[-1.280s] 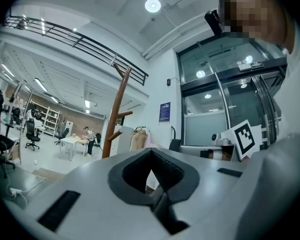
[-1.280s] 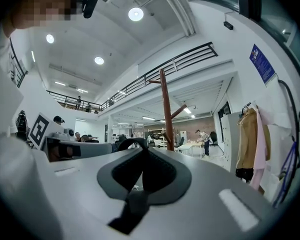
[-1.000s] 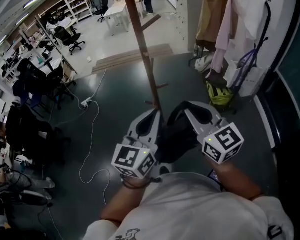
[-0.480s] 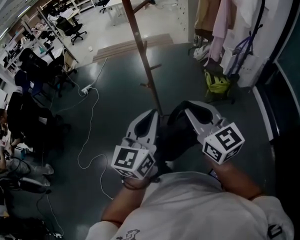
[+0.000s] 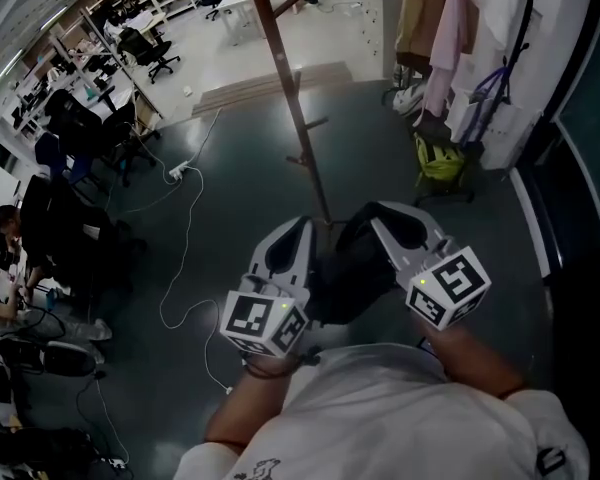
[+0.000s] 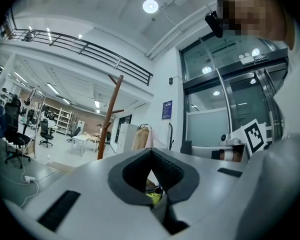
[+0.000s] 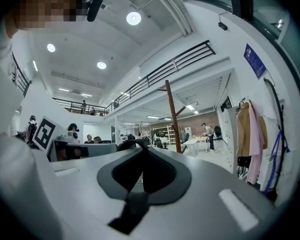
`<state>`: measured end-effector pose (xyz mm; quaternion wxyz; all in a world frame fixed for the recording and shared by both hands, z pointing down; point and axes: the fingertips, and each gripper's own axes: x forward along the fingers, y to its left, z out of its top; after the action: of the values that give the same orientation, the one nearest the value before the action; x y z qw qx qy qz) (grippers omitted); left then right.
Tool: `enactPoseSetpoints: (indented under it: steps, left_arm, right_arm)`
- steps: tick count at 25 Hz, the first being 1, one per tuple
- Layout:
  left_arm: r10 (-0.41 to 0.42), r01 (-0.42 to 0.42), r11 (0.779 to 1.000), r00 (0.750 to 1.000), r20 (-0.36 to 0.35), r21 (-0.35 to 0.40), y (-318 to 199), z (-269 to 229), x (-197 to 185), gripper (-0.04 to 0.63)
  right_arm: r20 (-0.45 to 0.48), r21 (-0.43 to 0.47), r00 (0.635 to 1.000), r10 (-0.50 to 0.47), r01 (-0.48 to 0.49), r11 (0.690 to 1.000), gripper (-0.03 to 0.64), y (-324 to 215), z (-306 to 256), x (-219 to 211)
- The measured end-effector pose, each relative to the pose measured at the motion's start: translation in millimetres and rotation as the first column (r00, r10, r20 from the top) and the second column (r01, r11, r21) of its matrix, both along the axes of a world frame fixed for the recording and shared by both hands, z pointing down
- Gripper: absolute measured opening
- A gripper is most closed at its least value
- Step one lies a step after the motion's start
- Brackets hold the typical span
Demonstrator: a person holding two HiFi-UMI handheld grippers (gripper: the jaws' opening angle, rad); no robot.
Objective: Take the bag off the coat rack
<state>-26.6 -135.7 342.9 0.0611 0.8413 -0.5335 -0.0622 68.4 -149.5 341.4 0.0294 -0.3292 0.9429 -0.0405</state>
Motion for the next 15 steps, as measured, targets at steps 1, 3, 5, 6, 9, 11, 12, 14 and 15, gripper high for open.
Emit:
enactPoseSetpoints:
  steps: [1, 3, 5, 6, 9, 11, 12, 14, 15]
  left_arm:
    - [0.000, 0.000, 1.000, 1.000, 0.000, 0.001, 1.2, -0.7, -2.3, 0.002]
    - [0.002, -0.002, 1.000, 1.000, 0.001, 0.003, 4.1, -1.6, -7.9, 0.002]
    - [0.005, -0.005, 1.000, 1.000, 0.001, 0.005, 8.8, -2.2, -15.5, 0.002]
    - [0.007, -0.007, 1.000, 1.000, 0.001, 0.005, 12.5, -2.5, -20.3, 0.002]
    - [0.019, -0.019, 1.000, 1.000, 0.001, 0.000, 28.5, -1.8, -37.0, 0.002]
    - [0.035, -0.035, 0.999, 0.999, 0.004, -0.001, 40.2, -1.9, -49.2, 0.002]
    - [0.042, -0.042, 0.999, 0.999, 0.006, 0.000, 46.4, -2.7, -55.9, 0.002]
    - [0.053, -0.053, 0.999, 0.999, 0.007, 0.002, 59.1, -3.4, -69.0, 0.002]
    - [0.058, -0.058, 0.998, 0.998, 0.008, 0.002, 65.4, -3.2, -74.6, 0.002]
  right_arm:
    - [0.001, 0.003, 1.000, 0.000, 0.000, 1.000, 0.023, 2.1, -1.1, -2.1]
    - [0.004, 0.009, 1.000, 0.002, -0.002, 1.000, 0.023, 6.5, -3.0, -7.1]
    - [0.003, 0.015, 1.000, 0.009, -0.009, 1.000, 0.023, 11.5, -4.2, -14.3]
    - [0.002, 0.016, 1.000, 0.015, -0.015, 1.000, 0.023, 14.7, -4.4, -19.0]
    - [-0.002, 0.015, 0.999, 0.036, -0.036, 0.999, 0.023, 28.2, -3.4, -35.4]
    - [-0.004, 0.009, 0.998, 0.057, -0.057, 0.998, 0.023, 38.8, -4.3, -47.0]
    - [-0.005, 0.008, 0.998, 0.067, -0.067, 0.998, 0.023, 44.2, -5.1, -53.2]
    - [-0.005, 0.007, 0.997, 0.083, -0.083, 0.996, 0.023, 54.7, -5.1, -64.9]
    - [-0.004, 0.007, 0.996, 0.090, -0.090, 0.996, 0.023, 60.0, -4.6, -69.6]
